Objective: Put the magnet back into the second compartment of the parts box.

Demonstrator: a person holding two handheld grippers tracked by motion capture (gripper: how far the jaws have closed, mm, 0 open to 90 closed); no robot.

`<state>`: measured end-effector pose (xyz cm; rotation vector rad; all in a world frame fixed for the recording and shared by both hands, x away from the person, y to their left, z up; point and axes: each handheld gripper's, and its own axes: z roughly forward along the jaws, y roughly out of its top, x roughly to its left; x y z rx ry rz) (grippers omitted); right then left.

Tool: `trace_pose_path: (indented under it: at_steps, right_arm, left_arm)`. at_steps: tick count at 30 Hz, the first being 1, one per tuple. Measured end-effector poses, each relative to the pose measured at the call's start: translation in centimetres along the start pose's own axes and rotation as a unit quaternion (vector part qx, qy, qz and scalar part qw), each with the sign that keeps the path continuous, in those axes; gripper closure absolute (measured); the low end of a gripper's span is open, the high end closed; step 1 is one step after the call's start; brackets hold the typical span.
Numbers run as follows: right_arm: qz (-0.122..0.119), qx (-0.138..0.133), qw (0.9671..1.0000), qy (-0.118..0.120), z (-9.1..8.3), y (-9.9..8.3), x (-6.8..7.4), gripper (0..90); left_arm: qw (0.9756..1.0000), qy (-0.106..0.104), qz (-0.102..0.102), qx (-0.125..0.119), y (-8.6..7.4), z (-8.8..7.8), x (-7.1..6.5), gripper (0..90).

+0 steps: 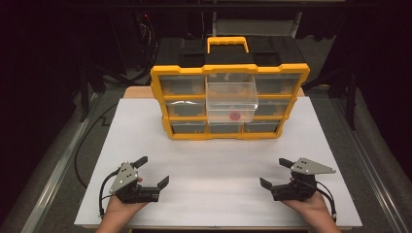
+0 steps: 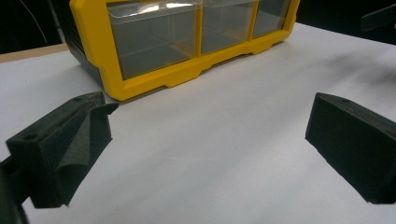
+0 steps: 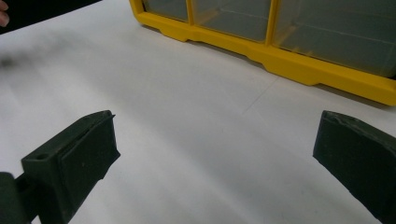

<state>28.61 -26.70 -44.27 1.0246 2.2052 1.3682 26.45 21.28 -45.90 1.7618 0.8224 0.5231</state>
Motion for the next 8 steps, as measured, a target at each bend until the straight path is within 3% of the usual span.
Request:
trace_pose_path:
  at_steps: [5, 8]
  right_arm:
    - [-0.009, 0.012, 0.9999, -0.006, 0.57, -0.18, 0.09, 0.3]
    - [-0.007, 0.004, 0.9999, -0.013, 0.45, -0.16, -0.02, 0.3]
  left_arm:
    - [1.0, -0.005, 0.002, 0.003, -0.02, 0.07, -0.21, 1.5]
    - [1.0, -0.006, 0.001, 0.002, -0.02, -0.01, -0.18, 1.5]
